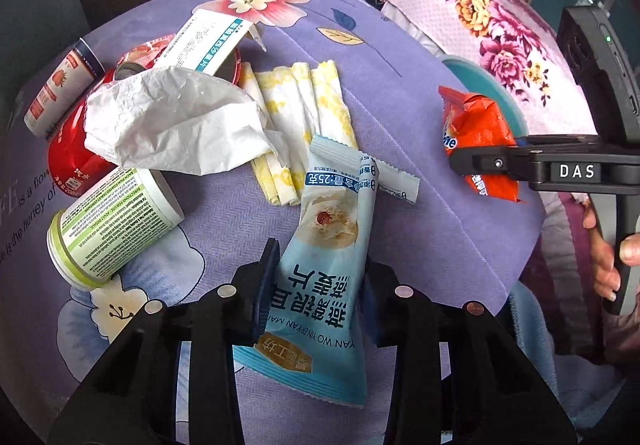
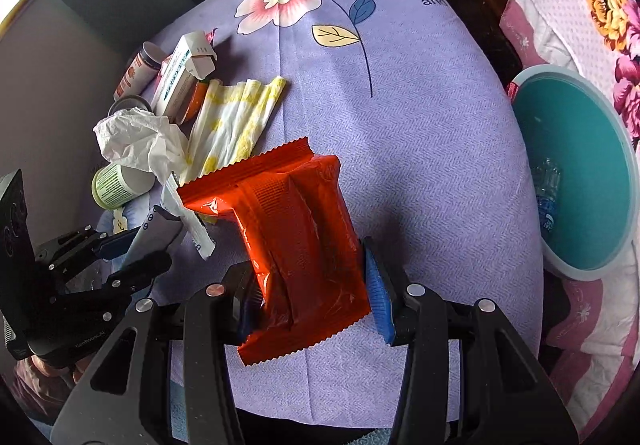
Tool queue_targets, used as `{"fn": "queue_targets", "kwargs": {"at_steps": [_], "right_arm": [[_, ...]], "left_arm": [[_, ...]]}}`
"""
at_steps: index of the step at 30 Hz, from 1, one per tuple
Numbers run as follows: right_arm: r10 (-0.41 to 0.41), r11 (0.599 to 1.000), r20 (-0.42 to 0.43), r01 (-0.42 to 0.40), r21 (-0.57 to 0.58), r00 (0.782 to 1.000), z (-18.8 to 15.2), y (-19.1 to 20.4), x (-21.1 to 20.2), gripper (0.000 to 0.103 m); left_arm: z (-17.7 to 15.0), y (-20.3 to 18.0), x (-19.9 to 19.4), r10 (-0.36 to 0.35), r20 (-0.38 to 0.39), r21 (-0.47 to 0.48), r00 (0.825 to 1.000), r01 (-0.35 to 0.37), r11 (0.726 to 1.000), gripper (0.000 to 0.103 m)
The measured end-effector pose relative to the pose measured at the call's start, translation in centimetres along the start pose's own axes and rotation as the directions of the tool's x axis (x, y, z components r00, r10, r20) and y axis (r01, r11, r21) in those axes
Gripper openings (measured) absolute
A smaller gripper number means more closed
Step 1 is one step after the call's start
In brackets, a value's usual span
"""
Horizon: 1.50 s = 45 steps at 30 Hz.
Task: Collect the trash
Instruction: 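Grasp the blue snack packet with left tool while right tool carries the red snack, then carry both snacks over the teal bin and open left tool to drop the blue packet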
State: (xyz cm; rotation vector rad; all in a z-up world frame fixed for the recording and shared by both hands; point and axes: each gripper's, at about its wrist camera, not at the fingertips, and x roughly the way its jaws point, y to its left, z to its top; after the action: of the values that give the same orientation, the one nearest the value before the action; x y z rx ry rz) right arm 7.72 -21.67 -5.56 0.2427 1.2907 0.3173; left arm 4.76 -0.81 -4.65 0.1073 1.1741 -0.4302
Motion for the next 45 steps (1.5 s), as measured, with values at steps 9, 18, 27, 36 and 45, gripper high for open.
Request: {"fn": "queue_targets", "kwargs": {"at_steps": [9, 18, 27, 36, 45], "right_arm": [[0.021, 0.997, 0.078, -0.027, 0.078, 0.997, 0.2, -3.3, -2.5, 0.043], [-0.014, 0.974, 0.188, -0.029, 0.223, 0.982, -0.1, -10.6, -6.5, 0.043], [-0.104, 0.927, 0.272, -0.006, 0.374, 0.957, -1.6, -19.2, -10.9, 0.043], [-0.116, 0.898, 0.270, -0.016, 0.440, 0.956, -2.8, -23.5, -11.1, 0.043], [-0.139, 0.883, 0.263, -0.002, 0.470, 0.955, -2.7, -25.6, -11.1, 0.043]], "left_arm": [[3.1, -2.5, -0.9, -0.023, 0.044, -0.035, 0.999, 0.025, 0.999, 0.038], [7.9, -8.8, 0.4, -0.062, 0.061, 0.027, 0.996, 0.060, 0.998, 0.038], [11.8, -16.0, 3.5, -0.090, 0.031, 0.114, 0.995, 0.086, 0.990, 0.038], [14.1, -20.3, 7.2, -0.087, -0.024, 0.163, 0.996, 0.089, 0.983, 0.038], [16.2, -23.8, 9.6, -0.099, -0.039, 0.200, 0.994, 0.105, 0.974, 0.040]]}}
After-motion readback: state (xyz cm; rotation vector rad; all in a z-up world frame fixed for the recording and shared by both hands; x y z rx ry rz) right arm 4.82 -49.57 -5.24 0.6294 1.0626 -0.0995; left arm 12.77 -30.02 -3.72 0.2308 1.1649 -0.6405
